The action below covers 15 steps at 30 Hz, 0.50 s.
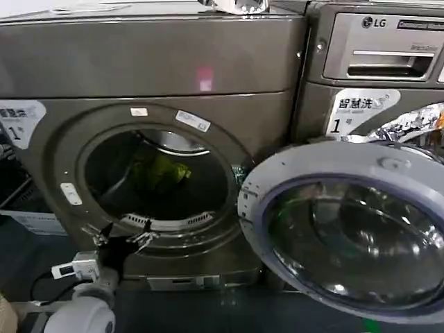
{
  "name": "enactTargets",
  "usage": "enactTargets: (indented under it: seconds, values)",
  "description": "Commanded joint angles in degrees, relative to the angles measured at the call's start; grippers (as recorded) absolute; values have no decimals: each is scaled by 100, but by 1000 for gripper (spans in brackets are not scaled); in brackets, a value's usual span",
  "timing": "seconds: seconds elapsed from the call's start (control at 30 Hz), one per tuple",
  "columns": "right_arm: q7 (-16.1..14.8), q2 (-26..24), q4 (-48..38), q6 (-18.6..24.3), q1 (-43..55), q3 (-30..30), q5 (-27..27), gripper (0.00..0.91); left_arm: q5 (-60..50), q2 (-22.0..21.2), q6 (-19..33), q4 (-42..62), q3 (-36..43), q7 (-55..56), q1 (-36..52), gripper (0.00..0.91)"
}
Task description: Grasp the clothes from the dryer.
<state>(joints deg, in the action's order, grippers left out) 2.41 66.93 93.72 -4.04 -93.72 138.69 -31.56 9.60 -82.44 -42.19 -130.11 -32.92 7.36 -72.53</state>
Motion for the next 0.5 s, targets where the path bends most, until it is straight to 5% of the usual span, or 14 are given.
enactTargets:
  seconds: [0.03,0.5]
  values:
    - [-4,7,12,7,1,-16,32,907,-61,-26,-251,100,-7,-19,-44,907]
    - [-6,68,92,36,77,-126,67,907,-774,15,-172,79,62,-470,-92,907]
